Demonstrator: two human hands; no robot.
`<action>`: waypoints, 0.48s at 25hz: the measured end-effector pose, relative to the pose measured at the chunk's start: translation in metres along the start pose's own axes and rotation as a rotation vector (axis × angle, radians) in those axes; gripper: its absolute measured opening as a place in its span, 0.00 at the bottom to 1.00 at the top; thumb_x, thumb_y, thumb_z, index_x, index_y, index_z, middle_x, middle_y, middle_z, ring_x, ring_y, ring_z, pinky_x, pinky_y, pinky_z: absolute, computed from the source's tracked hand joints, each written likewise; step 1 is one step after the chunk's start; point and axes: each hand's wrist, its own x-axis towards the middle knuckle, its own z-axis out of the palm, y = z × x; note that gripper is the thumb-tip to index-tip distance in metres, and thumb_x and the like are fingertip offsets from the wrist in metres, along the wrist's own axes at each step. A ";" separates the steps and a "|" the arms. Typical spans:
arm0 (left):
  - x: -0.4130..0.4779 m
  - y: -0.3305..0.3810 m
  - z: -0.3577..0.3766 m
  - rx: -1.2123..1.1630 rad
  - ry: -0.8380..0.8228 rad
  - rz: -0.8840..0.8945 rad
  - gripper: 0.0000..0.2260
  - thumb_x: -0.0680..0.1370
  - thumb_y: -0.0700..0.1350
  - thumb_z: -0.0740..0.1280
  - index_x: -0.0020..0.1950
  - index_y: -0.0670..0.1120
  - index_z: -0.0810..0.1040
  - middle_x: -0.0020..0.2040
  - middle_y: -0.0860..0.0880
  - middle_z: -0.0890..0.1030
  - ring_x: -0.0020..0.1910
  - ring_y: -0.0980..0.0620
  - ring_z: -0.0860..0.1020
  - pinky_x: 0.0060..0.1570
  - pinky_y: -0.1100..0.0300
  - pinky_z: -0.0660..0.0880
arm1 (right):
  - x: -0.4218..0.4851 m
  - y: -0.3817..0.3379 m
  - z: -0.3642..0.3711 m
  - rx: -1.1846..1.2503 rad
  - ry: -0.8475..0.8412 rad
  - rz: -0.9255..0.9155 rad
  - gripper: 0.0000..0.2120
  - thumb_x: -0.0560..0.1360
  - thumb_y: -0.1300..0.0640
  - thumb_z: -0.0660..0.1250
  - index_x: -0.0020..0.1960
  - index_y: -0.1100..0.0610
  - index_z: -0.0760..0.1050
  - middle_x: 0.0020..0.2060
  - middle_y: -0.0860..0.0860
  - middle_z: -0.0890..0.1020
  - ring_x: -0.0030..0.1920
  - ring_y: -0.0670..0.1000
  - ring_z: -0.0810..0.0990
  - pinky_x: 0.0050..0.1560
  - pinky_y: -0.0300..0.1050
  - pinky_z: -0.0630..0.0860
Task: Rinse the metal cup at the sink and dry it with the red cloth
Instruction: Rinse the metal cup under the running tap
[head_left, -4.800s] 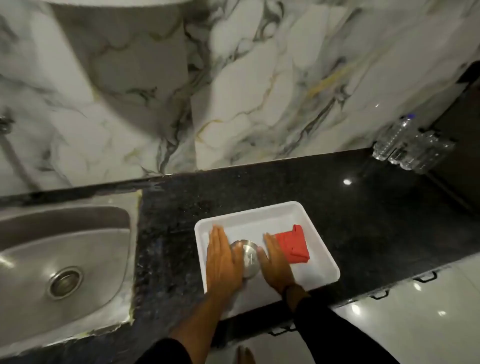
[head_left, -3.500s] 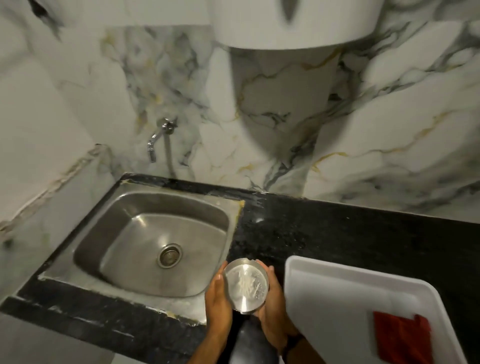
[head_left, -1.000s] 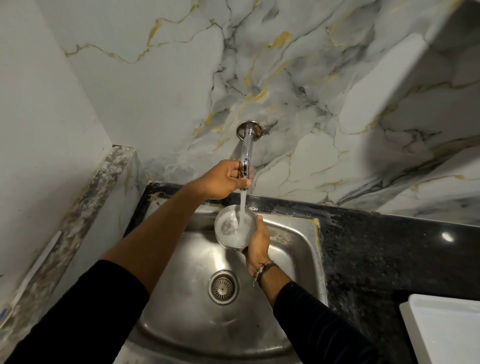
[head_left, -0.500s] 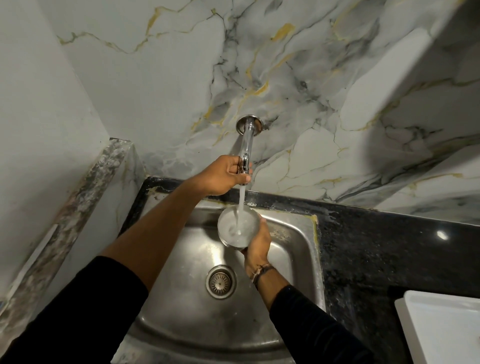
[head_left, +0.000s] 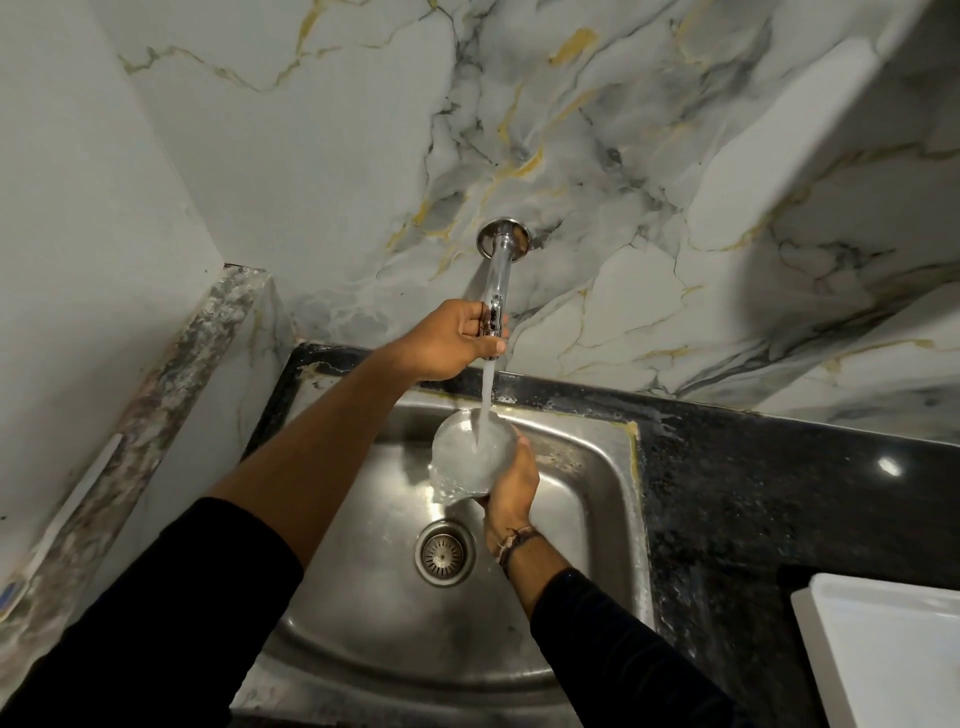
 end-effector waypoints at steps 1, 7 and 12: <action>0.000 0.000 0.000 -0.006 -0.002 -0.002 0.12 0.79 0.36 0.73 0.54 0.53 0.82 0.53 0.53 0.87 0.55 0.56 0.86 0.54 0.62 0.83 | 0.002 -0.001 0.002 0.000 0.001 -0.005 0.17 0.86 0.48 0.60 0.66 0.50 0.83 0.66 0.58 0.85 0.68 0.64 0.82 0.68 0.73 0.79; 0.000 0.000 0.000 0.002 -0.001 -0.010 0.11 0.79 0.37 0.74 0.53 0.54 0.82 0.53 0.53 0.87 0.56 0.56 0.86 0.56 0.61 0.82 | 0.004 0.001 -0.015 0.031 0.007 0.020 0.26 0.78 0.40 0.62 0.70 0.52 0.80 0.69 0.59 0.83 0.69 0.66 0.81 0.68 0.78 0.77; -0.002 0.000 0.000 0.006 0.001 0.003 0.12 0.78 0.37 0.74 0.53 0.54 0.82 0.51 0.54 0.87 0.51 0.60 0.86 0.50 0.65 0.82 | 0.001 0.001 0.001 0.027 0.028 -0.036 0.19 0.85 0.46 0.60 0.68 0.52 0.83 0.67 0.58 0.85 0.68 0.64 0.83 0.68 0.70 0.80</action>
